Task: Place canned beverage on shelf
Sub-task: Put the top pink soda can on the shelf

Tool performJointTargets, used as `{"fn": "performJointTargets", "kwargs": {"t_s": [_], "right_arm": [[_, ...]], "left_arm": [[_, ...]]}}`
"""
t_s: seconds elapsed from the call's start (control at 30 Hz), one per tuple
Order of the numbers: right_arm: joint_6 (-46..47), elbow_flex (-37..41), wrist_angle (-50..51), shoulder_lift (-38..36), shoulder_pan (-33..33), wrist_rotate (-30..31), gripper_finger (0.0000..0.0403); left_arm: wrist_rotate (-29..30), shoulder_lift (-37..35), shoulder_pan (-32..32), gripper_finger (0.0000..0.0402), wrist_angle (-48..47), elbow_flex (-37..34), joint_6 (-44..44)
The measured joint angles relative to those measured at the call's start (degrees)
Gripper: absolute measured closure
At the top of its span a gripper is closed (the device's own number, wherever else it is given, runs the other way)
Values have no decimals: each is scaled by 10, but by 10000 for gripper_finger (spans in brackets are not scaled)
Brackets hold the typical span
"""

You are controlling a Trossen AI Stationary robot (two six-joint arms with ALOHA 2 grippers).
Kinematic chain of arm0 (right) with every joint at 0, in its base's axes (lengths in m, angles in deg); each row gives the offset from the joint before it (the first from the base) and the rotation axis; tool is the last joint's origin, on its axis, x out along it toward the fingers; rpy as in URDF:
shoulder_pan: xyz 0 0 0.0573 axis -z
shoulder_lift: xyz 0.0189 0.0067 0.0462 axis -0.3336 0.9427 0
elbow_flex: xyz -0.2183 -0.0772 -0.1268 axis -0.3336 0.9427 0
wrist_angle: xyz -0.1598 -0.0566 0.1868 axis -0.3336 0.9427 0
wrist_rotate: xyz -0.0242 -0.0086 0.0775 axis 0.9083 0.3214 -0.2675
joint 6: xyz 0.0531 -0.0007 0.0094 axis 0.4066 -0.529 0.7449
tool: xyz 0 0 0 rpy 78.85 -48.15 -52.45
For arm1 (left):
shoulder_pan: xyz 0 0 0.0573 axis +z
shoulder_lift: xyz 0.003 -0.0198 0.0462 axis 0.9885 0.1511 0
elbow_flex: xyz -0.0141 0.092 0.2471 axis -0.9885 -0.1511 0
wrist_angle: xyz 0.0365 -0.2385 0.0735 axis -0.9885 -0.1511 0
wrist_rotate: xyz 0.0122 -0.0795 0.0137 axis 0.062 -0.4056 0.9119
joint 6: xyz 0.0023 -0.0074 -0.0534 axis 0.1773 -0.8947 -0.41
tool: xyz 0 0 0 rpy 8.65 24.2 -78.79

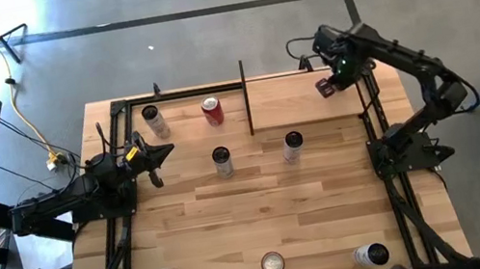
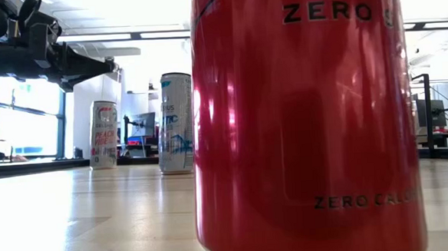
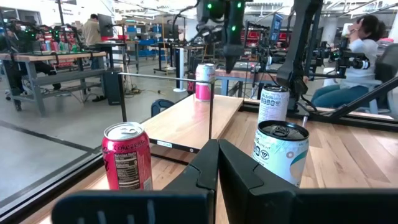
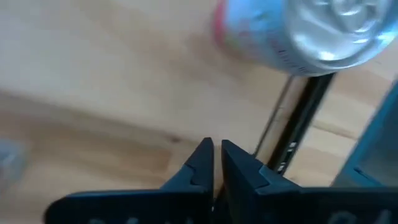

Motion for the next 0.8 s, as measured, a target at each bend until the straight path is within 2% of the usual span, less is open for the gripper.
{"fn": "performJointTargets", "kwargs": {"t_s": [0.23, 0.37, 0.8], "right_arm": [[13, 21, -85, 0, 31, 18, 401], [13, 20, -92, 0, 58, 20, 402], [46, 19, -123, 1, 60, 32, 403]], "left_arm": [[0, 0, 0, 398, 0, 0, 0], [0, 0, 0, 398, 0, 0, 0], [0, 0, 0, 398, 0, 0, 0]]}}
